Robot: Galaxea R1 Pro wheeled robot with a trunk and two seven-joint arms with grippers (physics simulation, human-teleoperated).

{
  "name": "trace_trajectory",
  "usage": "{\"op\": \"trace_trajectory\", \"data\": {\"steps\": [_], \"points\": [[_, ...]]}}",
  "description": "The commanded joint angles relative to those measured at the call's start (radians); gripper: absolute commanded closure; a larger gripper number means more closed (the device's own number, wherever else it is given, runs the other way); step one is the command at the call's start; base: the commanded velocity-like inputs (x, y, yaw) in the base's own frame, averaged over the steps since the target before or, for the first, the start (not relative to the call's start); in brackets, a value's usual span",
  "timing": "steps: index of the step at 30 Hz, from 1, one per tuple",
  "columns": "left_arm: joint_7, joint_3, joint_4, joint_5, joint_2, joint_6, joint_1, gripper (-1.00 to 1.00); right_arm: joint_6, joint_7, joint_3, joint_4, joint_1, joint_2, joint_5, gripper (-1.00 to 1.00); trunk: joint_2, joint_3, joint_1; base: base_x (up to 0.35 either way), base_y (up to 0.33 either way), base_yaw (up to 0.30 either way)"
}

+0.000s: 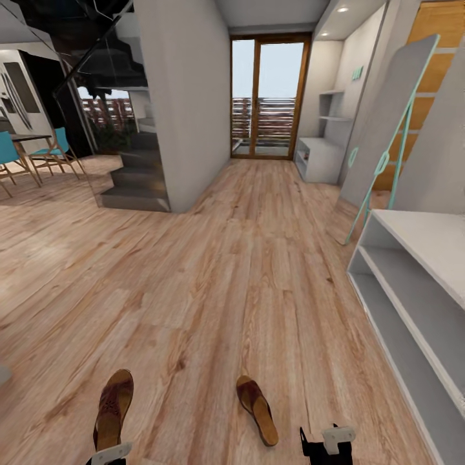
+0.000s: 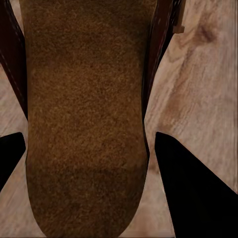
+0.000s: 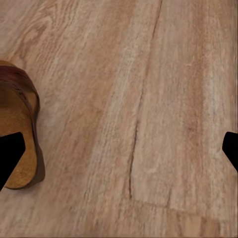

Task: Pick up the two gym shoes and the two sandals from the corridor floor and place them onto the hallstand (shoe rack) in the corridor, making sure they are on the rack and not on the floor. Arrange them so the two gym shoes are next to each other and the two sandals are next to each other.

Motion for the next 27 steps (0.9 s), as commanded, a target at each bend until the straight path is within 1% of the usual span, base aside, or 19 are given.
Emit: {"op": "trace_trajectory", "data": {"steps": [1,7,22,27], "points": [[0.004,0.001,0.0,-0.004,0.0,-0.003,-0.001,1.0,-0.002,-0.007,-0.002,0.001,-0.001,0.0,0.01,-1.0,0.0,-0.001,0.0,0.009,-0.243,0.0],[0.004,0.001,0.0,-0.004,0.0,-0.003,-0.001,1.0,-0.002,-0.008,-0.001,0.001,0.0,0.001,0.01,-1.0,0.0,-0.001,0.0,0.004,-0.17,0.0],[0.003,0.001,0.001,-0.003,0.0,-0.003,0.0,1.0,-0.001,-0.009,-0.001,0.001,0.0,0.002,0.009,-1.0,0.0,-0.001,0.0,0.0,-0.012,0.0],[-0.006,0.001,0.0,-0.004,0.001,0.006,-0.003,1.0,0.002,-0.008,-0.001,0.001,0.0,0.002,0.009,-1.0,0.0,-0.001,0.0,0.0,0.0,0.0]]}}
